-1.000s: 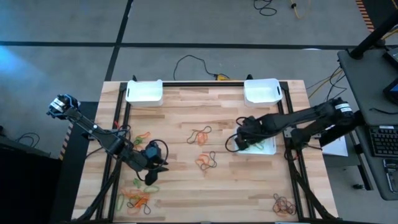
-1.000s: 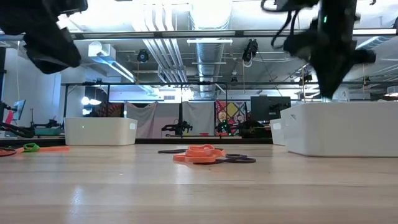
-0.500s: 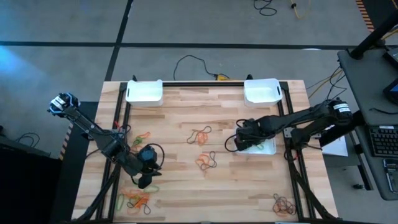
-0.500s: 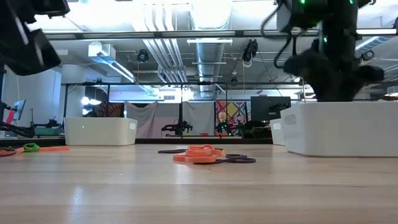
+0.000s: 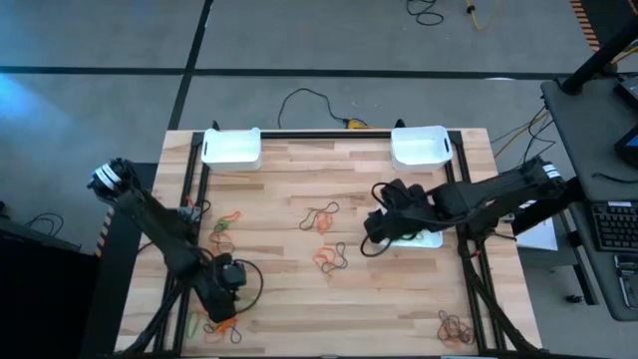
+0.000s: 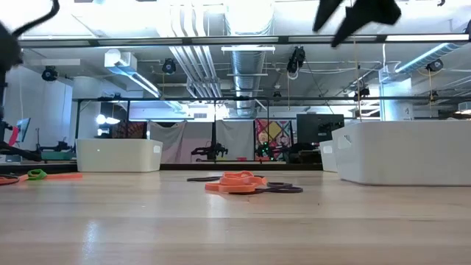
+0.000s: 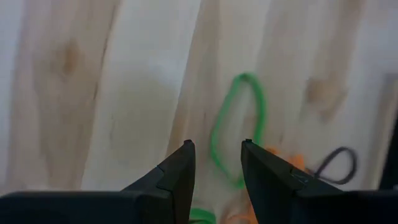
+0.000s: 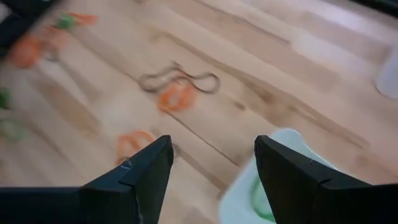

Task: Sort rubber bands into baskets
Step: Put the green rubber band into the bottom white bin

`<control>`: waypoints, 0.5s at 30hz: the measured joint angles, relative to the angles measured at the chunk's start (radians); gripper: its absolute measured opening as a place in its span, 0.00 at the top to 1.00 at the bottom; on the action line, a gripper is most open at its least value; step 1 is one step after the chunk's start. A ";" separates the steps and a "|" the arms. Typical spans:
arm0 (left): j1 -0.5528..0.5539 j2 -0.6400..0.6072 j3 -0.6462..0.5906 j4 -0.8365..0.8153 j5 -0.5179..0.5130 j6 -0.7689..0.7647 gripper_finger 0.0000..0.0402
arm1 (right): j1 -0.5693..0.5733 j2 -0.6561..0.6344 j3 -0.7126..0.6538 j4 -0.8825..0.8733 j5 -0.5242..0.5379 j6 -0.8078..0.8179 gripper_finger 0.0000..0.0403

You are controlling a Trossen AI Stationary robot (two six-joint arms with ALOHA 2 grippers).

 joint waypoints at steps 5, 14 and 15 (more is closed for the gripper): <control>0.000 0.091 0.006 0.008 0.062 -0.039 0.71 | 0.066 0.012 0.039 0.019 0.054 -0.002 0.46; 0.000 0.125 0.009 0.024 0.063 -0.040 0.72 | 0.122 0.020 0.043 0.038 0.094 0.029 0.47; 0.000 0.126 0.009 0.024 0.062 -0.047 0.74 | 0.122 0.020 0.043 0.037 0.097 0.023 0.47</control>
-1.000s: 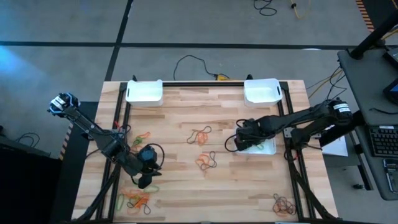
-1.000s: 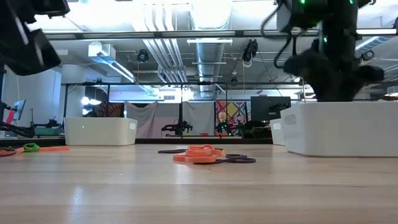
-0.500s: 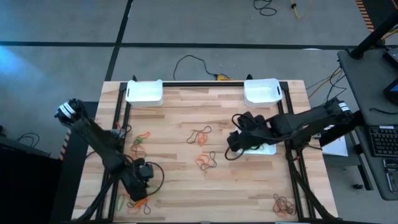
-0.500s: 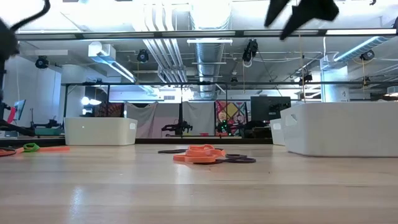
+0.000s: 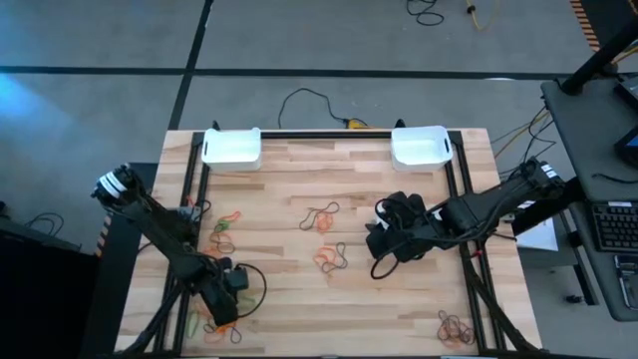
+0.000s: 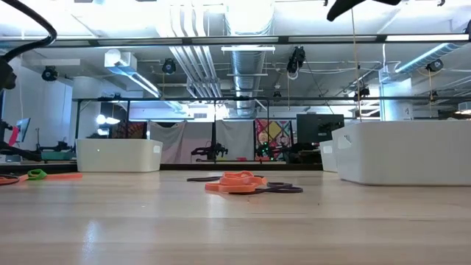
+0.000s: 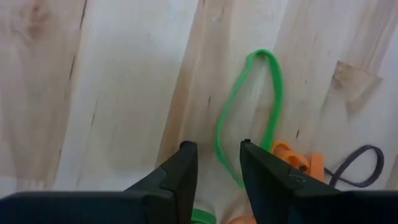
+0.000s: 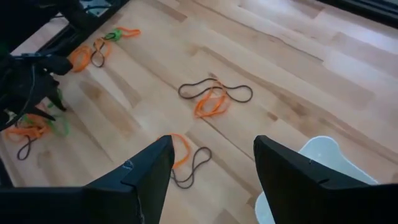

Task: Sort rubber bands into baskets
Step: Put the green rubber band into the bottom white bin

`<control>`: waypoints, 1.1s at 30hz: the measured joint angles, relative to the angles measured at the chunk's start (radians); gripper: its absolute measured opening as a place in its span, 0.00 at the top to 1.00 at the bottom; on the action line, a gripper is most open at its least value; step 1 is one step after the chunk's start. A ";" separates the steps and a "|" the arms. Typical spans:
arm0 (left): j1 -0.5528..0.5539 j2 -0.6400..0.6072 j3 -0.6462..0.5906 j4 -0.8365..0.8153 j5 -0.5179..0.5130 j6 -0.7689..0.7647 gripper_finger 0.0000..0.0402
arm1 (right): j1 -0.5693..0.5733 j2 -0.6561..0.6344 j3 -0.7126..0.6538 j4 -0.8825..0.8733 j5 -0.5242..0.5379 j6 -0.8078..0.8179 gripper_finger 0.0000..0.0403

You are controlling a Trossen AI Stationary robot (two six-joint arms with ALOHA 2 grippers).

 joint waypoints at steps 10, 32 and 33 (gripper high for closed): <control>-0.002 0.069 0.040 -0.066 -0.024 -0.134 0.99 | 0.000 -0.017 0.004 -0.010 0.027 -0.134 0.50; 0.212 0.083 0.328 -0.057 -0.186 0.069 1.00 | 0.106 -0.097 0.004 -0.161 -0.017 -0.188 0.50; 0.231 0.083 0.341 -0.055 -0.186 0.105 1.00 | 0.118 -0.096 0.003 -0.167 -0.017 -0.176 0.50</control>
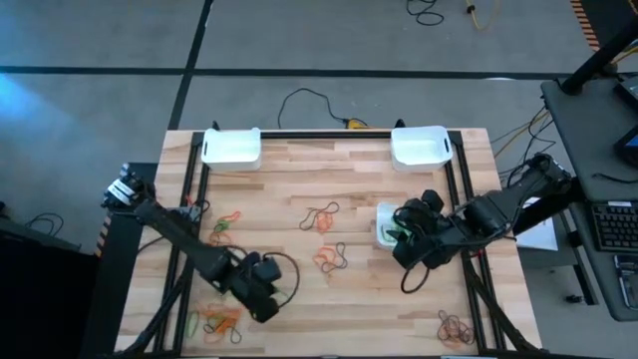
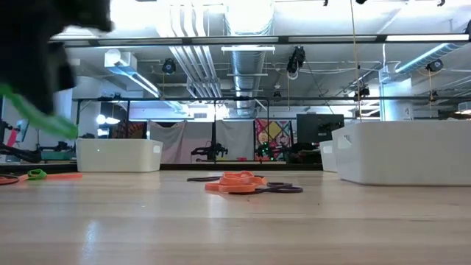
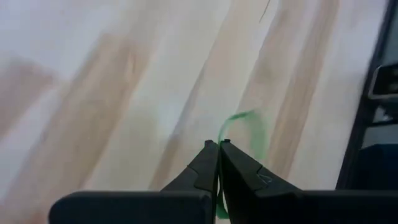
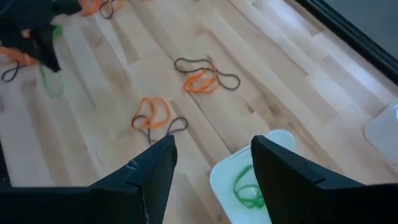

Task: Sort rubber bands into baskets
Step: Put the green rubber band into the bottom white bin

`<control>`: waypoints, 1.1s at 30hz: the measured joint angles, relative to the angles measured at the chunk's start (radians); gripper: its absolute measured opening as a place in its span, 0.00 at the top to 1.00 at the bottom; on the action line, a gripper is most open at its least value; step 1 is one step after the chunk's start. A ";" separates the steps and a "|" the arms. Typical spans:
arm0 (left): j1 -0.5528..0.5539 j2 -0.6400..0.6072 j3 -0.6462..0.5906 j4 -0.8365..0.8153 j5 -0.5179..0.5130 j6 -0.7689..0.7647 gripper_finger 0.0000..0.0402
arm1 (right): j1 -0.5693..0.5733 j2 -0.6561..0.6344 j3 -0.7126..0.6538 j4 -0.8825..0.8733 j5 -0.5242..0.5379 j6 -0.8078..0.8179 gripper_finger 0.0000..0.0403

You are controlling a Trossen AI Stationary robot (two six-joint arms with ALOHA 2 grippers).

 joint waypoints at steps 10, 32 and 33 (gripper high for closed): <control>0.205 0.029 0.043 0.254 0.000 0.328 1.00 | 0.096 0.001 -0.069 0.058 0.011 0.082 0.50; 0.214 0.604 0.475 0.474 0.123 0.519 1.00 | 0.267 0.405 -0.384 0.814 -0.183 -0.208 0.50; 0.216 0.604 0.474 0.479 0.123 0.527 1.00 | 0.261 0.429 -0.374 0.819 -0.182 -0.210 0.50</control>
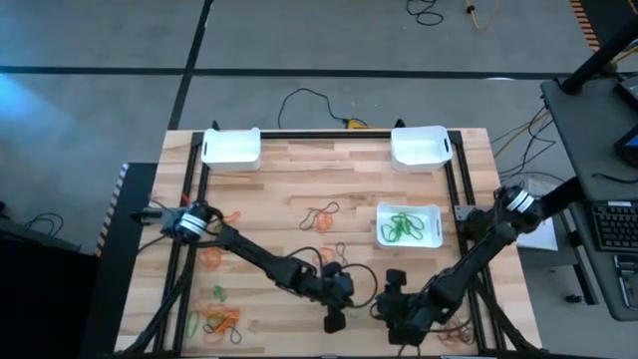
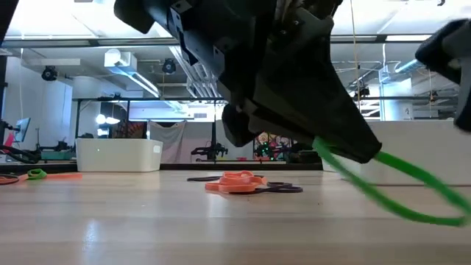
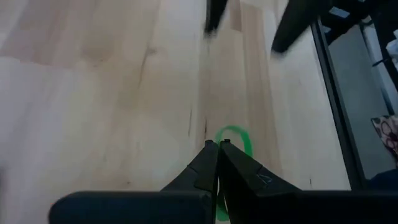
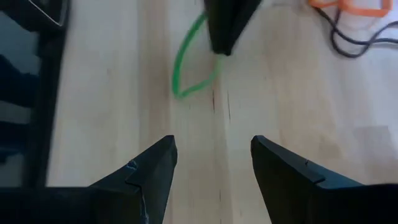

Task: Sort rubber bands into baskets
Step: Put the green rubber band into the bottom white bin

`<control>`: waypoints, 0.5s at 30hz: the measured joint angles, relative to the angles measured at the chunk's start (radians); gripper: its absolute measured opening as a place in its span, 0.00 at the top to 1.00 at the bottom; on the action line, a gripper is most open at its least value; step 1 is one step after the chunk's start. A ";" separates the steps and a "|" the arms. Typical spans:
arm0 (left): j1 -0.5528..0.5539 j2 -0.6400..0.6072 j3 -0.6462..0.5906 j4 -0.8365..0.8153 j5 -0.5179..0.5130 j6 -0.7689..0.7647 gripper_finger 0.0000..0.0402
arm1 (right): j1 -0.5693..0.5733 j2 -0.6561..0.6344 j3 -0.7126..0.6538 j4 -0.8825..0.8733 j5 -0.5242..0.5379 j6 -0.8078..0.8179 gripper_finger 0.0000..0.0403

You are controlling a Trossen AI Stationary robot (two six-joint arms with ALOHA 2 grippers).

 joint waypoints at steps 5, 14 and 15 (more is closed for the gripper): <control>0.002 0.000 0.000 0.006 -0.001 0.037 1.00 | -0.040 0.102 0.056 0.060 0.006 -0.018 0.50; -0.004 0.000 0.000 0.004 0.012 0.067 1.00 | -0.087 0.206 0.109 0.075 0.006 -0.019 0.51; -0.004 0.000 0.000 0.003 0.013 0.069 1.00 | -0.090 0.209 0.109 0.076 0.007 -0.022 0.52</control>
